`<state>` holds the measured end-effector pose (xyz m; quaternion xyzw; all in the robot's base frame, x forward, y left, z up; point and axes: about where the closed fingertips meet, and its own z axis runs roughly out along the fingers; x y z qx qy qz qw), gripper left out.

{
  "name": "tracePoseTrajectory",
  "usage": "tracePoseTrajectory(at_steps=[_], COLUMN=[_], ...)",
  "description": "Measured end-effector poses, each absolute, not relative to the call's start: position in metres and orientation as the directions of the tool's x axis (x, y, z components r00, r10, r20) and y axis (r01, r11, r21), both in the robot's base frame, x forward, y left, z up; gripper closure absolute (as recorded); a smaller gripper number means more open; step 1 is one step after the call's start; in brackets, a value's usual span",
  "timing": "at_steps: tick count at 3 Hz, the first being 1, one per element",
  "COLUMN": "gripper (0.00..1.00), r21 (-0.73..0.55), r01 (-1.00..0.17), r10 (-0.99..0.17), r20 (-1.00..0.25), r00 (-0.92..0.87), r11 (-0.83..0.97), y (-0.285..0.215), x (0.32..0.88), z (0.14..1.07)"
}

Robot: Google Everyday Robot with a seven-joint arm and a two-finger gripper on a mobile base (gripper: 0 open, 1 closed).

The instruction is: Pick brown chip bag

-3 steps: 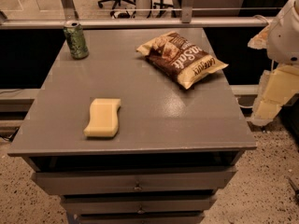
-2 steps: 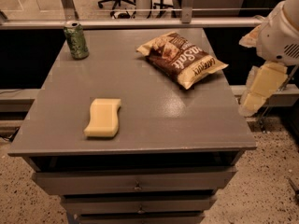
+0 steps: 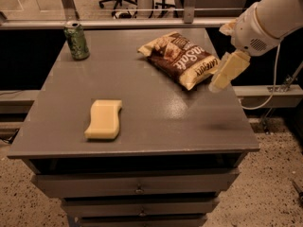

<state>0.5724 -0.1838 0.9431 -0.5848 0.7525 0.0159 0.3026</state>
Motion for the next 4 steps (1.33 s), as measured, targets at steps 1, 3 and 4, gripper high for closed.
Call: tracePoseTrajectory(at_steps=[1,3,4], gripper=[0.00,0.00,0.08], r21=[-0.277,-0.214,-0.205], r01=[-0.889,-0.878,-0.860], r10=[-0.794,-0.737,-0.729], r20=[-0.592,-0.645,-0.639], r00=[-0.140,-0.203,-0.245], r11=[0.364,0.429,0.468], y=[-0.152,-0.129,-0.132], x=[0.621,0.675,0.696], z=[0.929,0.895,0.876])
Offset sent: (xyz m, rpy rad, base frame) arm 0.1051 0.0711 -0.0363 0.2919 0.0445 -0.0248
